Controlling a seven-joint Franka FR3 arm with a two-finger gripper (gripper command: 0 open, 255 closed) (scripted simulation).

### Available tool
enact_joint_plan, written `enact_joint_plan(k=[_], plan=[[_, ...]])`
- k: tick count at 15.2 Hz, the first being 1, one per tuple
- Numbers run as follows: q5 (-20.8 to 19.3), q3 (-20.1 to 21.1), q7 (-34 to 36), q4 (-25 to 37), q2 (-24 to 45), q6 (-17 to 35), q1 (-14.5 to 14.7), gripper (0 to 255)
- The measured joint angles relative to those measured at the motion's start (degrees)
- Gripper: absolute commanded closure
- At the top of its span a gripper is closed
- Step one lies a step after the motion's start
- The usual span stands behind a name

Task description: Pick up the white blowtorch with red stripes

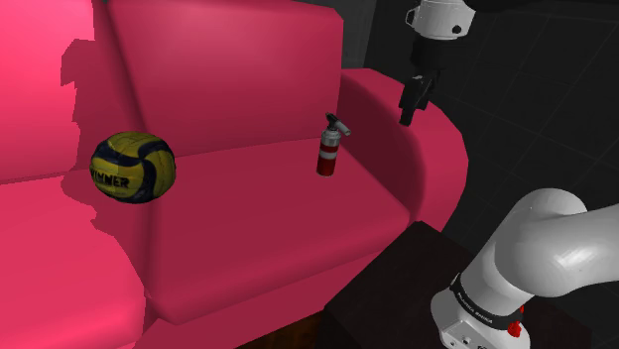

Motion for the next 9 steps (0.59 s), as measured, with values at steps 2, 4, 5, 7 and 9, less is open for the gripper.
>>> enact_joint_plan(k=[2,4,5,7,9], plan=[[0.08,-0.08,0.29,0.18,0.78,0.56,-0.17,0],[0.37,-0.25,1.39,0.99,4.14,2.94,-0.70,0],[0.46,-0.48,1.87,1.72,6.22,4.24,-1.05,0],[0.63,-1.07,2.74,3.13,10.44,6.92,-1.78,0],[0.79,-1.75,3.47,4.46,14.19,9.23,-2.50,0]])
